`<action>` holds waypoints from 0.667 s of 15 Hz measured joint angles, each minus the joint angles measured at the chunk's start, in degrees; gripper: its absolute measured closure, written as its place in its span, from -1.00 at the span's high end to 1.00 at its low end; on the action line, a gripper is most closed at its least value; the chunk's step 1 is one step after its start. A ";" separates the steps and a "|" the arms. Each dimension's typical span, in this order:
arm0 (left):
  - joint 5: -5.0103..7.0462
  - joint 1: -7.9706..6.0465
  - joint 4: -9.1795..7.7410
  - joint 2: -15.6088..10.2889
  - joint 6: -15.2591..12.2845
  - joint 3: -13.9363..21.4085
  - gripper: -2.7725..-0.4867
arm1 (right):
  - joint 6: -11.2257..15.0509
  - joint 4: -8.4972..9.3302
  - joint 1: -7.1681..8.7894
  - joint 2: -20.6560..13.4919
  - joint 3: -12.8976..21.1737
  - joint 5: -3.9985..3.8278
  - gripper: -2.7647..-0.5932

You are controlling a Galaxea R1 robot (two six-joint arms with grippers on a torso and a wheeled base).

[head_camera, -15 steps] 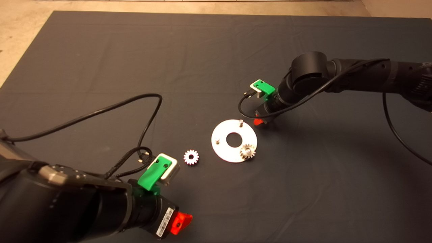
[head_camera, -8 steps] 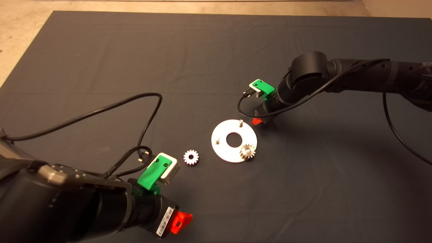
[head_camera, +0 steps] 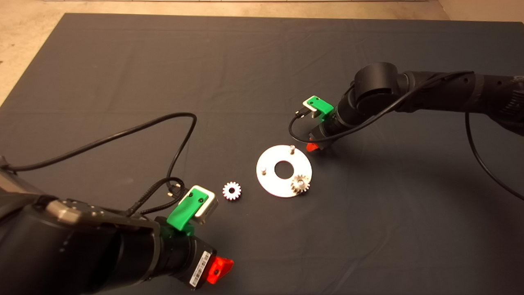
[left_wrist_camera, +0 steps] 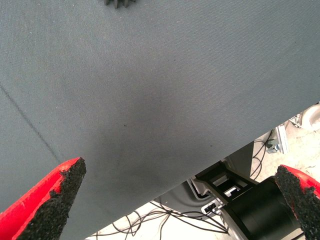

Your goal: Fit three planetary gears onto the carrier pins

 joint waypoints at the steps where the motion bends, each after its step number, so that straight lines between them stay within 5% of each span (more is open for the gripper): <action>1: 0.00 0.00 0.01 0.00 -0.02 0.00 0.98 | 0.00 -0.02 0.00 -0.09 -0.02 -0.01 0.12; 10: 0.00 0.00 0.01 -0.01 -0.01 0.00 0.98 | 0.00 -0.02 0.00 -0.09 -0.02 -0.01 -0.32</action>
